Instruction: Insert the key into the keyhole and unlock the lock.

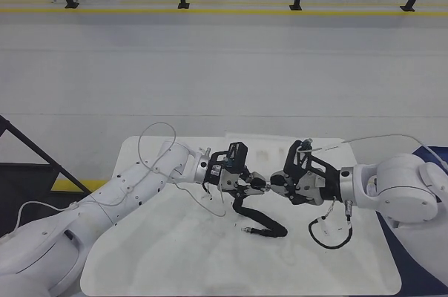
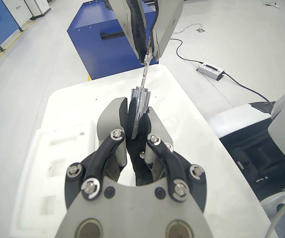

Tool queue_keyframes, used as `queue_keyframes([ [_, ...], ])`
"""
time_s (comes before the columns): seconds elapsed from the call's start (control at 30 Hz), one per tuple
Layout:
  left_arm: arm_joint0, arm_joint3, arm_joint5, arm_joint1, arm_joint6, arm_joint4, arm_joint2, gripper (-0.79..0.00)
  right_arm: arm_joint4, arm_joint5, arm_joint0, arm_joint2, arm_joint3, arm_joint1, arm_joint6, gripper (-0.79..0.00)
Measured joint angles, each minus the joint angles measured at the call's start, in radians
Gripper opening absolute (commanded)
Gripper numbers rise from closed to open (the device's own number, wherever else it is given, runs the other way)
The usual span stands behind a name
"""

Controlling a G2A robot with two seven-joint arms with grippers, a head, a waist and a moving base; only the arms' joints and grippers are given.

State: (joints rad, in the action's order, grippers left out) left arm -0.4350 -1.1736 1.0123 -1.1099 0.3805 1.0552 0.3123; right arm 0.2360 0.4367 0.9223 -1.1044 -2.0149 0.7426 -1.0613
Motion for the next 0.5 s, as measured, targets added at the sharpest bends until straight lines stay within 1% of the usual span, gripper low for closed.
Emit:
queue_keyframes([
  [0.07, -0.003, 0.002, 0.0, -0.001, -0.006, 0.004, 0.005, -0.785, 0.0, 0.001, -0.001, 0.0, 0.003, 0.001, 0.0, -0.336],
  [0.1, -0.005, 0.004, 0.0, -0.001, -0.011, 0.006, 0.009, -0.785, 0.0, 0.0, -0.001, -0.001, 0.005, 0.001, 0.0, -0.154],
  [0.13, -0.006, 0.006, 0.0, -0.001, -0.014, 0.008, 0.013, -0.785, 0.0, 0.0, 0.0, -0.002, 0.006, 0.001, -0.001, -0.086],
  [0.2, -0.012, 0.013, 0.0, -0.003, -0.021, 0.012, 0.02, -0.785, 0.002, 0.001, 0.002, -0.008, 0.009, 0.0, -0.001, 0.0],
  [0.5, -0.04, 0.048, -0.012, -0.013, -0.079, 0.062, 0.05, -0.785, -0.004, 0.024, 0.039, -0.072, 0.025, -0.01, 0.025, 0.0],
])
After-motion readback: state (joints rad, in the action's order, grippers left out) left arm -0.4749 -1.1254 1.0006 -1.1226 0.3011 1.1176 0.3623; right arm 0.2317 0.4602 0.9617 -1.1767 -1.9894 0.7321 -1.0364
